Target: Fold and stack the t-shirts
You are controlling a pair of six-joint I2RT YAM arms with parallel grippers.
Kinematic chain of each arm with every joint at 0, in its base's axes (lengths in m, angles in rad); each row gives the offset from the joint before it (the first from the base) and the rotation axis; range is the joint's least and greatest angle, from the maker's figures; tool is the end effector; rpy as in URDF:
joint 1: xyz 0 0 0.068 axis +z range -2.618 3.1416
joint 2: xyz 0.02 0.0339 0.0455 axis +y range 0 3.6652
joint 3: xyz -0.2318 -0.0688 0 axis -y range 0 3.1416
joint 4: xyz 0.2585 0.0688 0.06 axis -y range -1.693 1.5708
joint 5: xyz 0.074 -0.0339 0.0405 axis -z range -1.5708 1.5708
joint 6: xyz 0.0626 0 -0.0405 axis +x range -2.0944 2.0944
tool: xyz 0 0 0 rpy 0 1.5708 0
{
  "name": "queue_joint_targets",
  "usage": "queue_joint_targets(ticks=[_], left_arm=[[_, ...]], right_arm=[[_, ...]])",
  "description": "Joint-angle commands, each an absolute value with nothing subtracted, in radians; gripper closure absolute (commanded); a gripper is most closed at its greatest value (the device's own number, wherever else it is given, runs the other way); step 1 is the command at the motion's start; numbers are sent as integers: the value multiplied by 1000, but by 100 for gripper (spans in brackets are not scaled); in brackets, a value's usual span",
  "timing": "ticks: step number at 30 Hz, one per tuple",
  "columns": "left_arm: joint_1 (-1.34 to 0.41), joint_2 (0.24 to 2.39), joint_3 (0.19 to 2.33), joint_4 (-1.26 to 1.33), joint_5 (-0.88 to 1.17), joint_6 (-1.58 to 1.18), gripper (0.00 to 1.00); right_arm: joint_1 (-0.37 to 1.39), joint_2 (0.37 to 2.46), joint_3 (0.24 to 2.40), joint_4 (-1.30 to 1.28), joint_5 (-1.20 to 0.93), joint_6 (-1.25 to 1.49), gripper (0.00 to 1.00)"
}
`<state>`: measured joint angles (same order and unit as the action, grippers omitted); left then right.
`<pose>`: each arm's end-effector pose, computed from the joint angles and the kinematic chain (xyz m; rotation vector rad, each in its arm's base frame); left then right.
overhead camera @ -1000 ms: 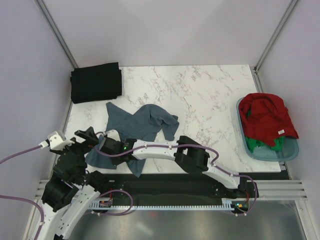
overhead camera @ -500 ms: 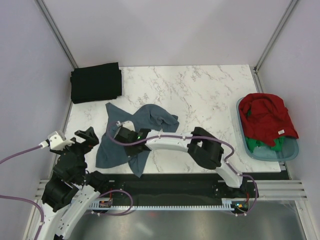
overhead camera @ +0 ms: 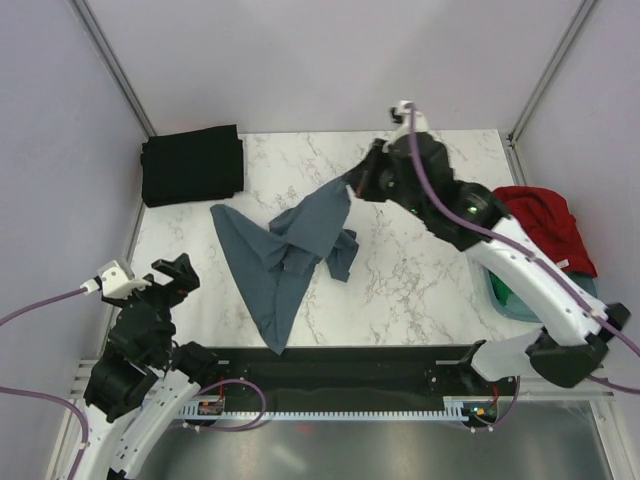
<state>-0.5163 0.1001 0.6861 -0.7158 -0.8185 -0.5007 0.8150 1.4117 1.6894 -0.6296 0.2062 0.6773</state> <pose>0.0985 -0.0034 0.3145 -0.5786 1.5558 -0.0754 0.2442 0.2404 0.4243 0.0065 1.9991 0.7934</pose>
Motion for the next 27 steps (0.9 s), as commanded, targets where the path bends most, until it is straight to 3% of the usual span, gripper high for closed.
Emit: queue_joint_targets(ticks=[1, 9, 14, 20, 27], left_arm=[[-508, 124, 686, -701, -789, -494, 0], [-508, 285, 701, -666, -563, -405, 1], [-508, 597, 756, -663, -482, -434, 0], [-506, 978, 822, -442, -279, -404, 0], [-474, 1475, 1095, -279, -206, -273, 0]], right_arm=[[724, 1283, 1608, -764, 287, 640, 100], [689, 1030, 1580, -1012, 615, 606, 100], [687, 953, 1526, -1095, 710, 610, 100], [689, 845, 1298, -1092, 602, 664, 100], [687, 741, 1037, -1014, 410, 721, 100]])
